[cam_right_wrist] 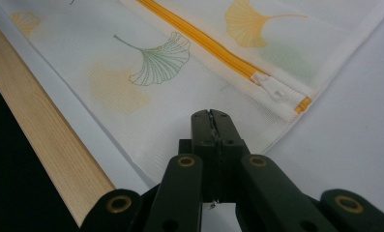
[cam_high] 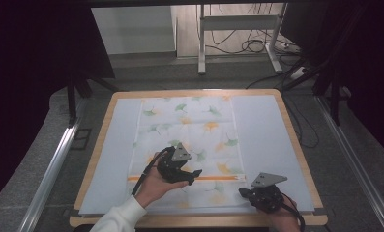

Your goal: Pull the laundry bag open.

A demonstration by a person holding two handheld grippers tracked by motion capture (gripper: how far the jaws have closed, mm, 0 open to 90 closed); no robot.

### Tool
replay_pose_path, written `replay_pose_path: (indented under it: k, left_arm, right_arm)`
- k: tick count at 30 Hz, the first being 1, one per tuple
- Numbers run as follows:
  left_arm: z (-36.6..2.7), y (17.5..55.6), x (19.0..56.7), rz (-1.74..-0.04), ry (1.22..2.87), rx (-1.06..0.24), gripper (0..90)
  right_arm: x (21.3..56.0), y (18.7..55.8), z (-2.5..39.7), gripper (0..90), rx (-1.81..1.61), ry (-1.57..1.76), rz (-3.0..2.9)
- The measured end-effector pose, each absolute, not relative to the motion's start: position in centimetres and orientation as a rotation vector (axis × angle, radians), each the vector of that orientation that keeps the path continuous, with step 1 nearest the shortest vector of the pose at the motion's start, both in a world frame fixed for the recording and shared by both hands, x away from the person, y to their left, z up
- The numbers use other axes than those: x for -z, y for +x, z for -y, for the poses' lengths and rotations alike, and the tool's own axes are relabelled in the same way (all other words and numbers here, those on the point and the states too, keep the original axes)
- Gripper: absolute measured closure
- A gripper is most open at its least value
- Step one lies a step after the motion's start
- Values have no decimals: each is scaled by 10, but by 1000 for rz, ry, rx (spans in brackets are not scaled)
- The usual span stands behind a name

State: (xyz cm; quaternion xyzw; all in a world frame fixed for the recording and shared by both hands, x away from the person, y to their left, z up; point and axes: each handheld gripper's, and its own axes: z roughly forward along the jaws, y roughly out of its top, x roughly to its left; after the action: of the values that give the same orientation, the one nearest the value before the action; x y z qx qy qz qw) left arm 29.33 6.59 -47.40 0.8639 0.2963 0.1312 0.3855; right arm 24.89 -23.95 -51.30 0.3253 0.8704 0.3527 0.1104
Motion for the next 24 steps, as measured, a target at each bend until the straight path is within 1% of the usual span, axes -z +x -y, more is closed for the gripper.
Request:
replay_pose_path:
  k: [6,9,18,24]
  left_arm:
    - [-50,298,476,-730,2202,-319,324]
    - [-40,300,476,-713,2208,-311,357]
    - [-24,310,478,-699,2213,-288,358]
    - [-17,314,479,-673,2206,-296,362]
  right_arm:
    - [513,248,239,893,-1034,953,-2557]
    - [513,247,238,893,-1032,951,-2559]
    - [514,250,237,893,-1035,959,-2565]
    - [514,250,237,893,-1034,956,-2568]
